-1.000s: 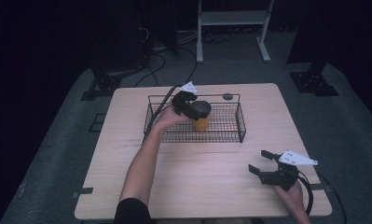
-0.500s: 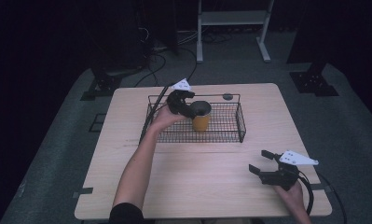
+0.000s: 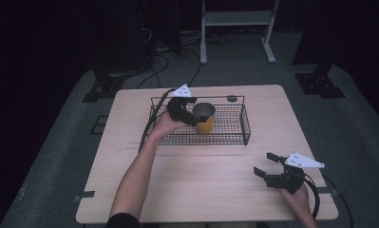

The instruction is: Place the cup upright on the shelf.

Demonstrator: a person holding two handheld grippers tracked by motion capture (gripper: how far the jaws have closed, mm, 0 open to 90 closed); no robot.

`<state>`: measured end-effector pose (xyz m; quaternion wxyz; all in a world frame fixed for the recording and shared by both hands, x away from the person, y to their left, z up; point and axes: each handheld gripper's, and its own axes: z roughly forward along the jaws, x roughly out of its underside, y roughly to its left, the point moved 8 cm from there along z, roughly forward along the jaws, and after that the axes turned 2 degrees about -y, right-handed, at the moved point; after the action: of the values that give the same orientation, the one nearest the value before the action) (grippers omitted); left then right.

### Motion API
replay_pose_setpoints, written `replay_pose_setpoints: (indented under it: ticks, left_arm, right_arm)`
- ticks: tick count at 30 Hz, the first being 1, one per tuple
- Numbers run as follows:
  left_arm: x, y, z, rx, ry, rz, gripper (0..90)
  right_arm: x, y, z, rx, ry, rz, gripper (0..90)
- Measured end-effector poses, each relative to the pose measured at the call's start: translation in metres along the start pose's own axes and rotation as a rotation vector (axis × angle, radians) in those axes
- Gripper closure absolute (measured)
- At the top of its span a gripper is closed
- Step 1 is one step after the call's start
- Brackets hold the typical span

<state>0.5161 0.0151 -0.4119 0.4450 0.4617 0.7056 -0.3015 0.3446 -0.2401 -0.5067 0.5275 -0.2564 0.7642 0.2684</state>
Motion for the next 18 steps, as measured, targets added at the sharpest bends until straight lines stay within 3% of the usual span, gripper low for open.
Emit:
replay_pose_setpoints:
  ticks: [18]
  left_arm:
    - [0.004, -0.013, -0.018, -0.004, -0.032, -0.003, 0.0]
  right_arm:
    - [0.002, 0.001, 0.001, 0.014, 0.014, -0.012, 13.4]
